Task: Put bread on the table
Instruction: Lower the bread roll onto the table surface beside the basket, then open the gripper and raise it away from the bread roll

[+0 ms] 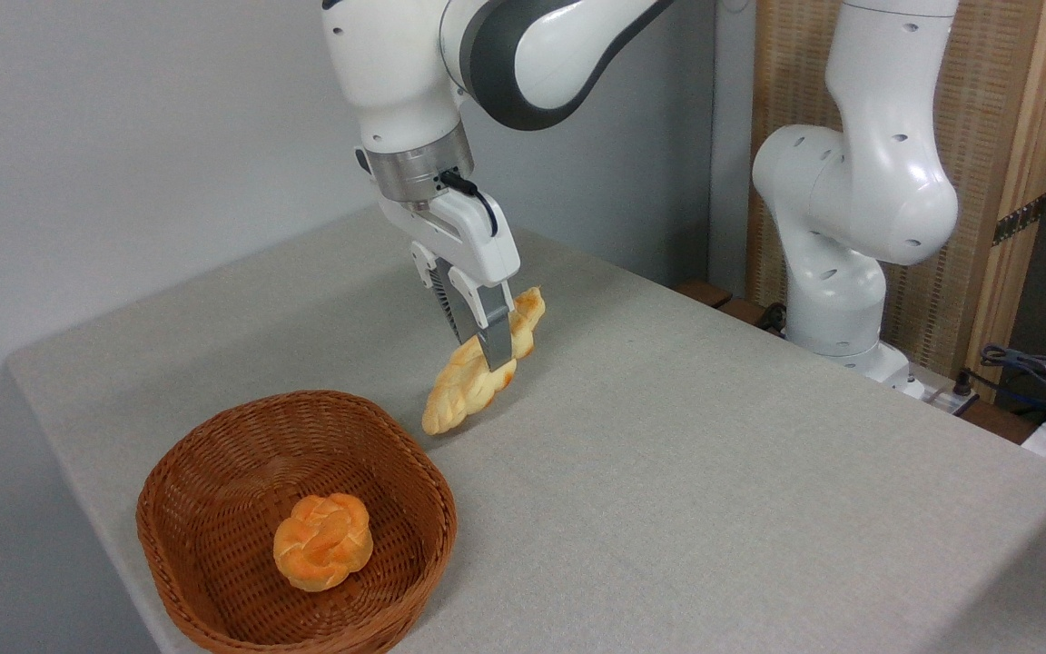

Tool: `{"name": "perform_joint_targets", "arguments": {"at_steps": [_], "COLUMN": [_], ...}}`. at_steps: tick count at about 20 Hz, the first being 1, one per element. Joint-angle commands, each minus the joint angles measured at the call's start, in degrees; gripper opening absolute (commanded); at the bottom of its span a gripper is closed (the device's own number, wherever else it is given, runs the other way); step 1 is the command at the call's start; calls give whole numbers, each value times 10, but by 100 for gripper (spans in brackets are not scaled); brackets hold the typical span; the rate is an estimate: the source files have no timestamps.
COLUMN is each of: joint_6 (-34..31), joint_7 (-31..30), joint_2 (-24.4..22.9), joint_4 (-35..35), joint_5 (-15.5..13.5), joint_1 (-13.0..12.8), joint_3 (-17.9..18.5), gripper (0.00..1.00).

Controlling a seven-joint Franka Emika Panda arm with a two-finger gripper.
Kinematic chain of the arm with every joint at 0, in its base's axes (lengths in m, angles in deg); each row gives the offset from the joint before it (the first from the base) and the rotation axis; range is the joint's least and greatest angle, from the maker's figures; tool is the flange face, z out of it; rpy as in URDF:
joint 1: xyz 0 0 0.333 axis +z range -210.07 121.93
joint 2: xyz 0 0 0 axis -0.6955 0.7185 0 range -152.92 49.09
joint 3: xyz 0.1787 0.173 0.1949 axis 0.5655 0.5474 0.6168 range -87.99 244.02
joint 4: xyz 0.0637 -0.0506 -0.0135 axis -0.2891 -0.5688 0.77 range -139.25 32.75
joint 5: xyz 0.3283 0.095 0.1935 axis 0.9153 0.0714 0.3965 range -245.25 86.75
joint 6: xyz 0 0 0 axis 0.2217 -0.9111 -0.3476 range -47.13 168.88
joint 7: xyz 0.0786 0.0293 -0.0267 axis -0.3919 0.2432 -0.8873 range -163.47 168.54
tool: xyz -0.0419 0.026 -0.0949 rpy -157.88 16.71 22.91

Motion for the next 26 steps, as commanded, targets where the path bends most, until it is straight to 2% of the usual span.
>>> {"name": "perform_joint_targets", "arguments": {"at_steps": [1, 8, 13, 18, 22, 26], "joint_6": [7, 5, -2, -8, -94, -140], "joint_7": [8, 4, 0, 3, 3, 3], "joint_2": [0, 0, 28, 71, 123, 128], "joint_4": [4, 25, 122, 226, 326, 354], "joint_5": [8, 8, 6, 8, 9, 9], "joint_1": [-5, -4, 5, 34, 42, 45], "joint_3": [6, 7, 9, 17, 18, 28], "gripper": [100, 100, 100, 100, 100, 100]}}
